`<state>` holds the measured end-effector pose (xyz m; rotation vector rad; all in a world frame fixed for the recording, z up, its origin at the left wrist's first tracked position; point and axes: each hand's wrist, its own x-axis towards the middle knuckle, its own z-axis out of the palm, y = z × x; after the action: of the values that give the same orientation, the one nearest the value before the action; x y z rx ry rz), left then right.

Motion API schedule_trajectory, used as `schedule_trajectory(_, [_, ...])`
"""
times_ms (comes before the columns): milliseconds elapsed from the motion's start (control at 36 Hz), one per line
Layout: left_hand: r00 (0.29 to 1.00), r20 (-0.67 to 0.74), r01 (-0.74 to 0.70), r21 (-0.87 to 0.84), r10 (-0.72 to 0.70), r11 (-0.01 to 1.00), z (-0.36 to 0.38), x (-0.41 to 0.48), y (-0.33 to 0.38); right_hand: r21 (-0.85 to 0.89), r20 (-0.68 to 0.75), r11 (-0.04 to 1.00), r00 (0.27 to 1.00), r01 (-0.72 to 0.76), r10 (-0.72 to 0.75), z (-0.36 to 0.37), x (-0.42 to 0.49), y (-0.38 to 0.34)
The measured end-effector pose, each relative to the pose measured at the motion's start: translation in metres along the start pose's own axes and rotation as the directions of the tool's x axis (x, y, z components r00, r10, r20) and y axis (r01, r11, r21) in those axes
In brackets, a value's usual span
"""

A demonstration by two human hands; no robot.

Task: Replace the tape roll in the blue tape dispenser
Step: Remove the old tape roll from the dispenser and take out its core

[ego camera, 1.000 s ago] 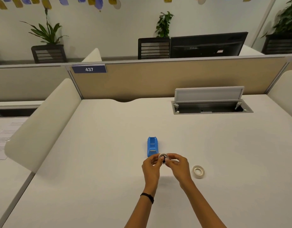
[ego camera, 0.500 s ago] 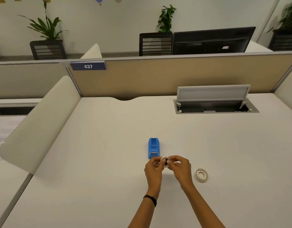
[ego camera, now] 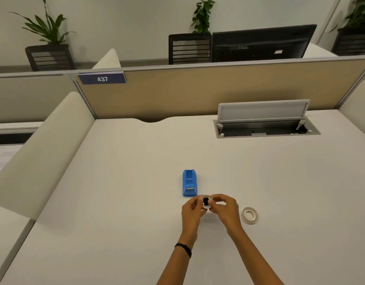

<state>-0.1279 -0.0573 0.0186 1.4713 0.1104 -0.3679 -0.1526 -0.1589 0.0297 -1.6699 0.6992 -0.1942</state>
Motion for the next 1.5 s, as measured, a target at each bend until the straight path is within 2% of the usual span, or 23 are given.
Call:
schedule_trajectory(139, [1.0,-0.006,0.009,-0.053,-0.01,0.999,-0.001,-0.003,0.003,-0.022,0.014,1.0,1.0,0.002,-0.002,-0.002,0.002,0.002])
schedule_trajectory(333, [0.994,-0.031,0.102,-0.135,-0.107,0.986,-0.003,-0.001,0.001,-0.01,0.035,1.0,0.999,-0.026,0.026,-0.005,0.002,0.002])
schedule_trajectory(611, [0.989,-0.034,0.134,-0.203,-0.144,0.97,-0.011,0.001,0.0,-0.037,0.132,0.999,0.991,-0.011,0.015,-0.006,-0.002,0.002])
schedule_trajectory(944, [0.941,-0.069,0.307,-0.241,-0.332,0.921,-0.001,0.001,-0.007,-0.222,0.154,0.975,0.988,0.024,0.01,0.001,-0.002,0.008])
schedule_trajectory(1167, [0.946,-0.095,0.285,-0.21,-0.31,0.935,-0.004,0.004,-0.015,-0.185,0.198,0.982,0.978,-0.025,0.062,0.001,0.001,0.011])
schedule_trajectory(1361, [0.961,-0.05,0.264,-0.109,-0.271,0.958,-0.003,0.007,-0.018,-0.214,0.196,0.976,0.976,-0.05,0.093,0.003,0.008,0.017])
schedule_trajectory(1500, [0.96,-0.091,0.255,-0.103,-0.264,0.962,0.0,0.009,-0.021,-0.209,0.255,0.976,0.96,-0.063,0.116,0.001,0.009,0.018])
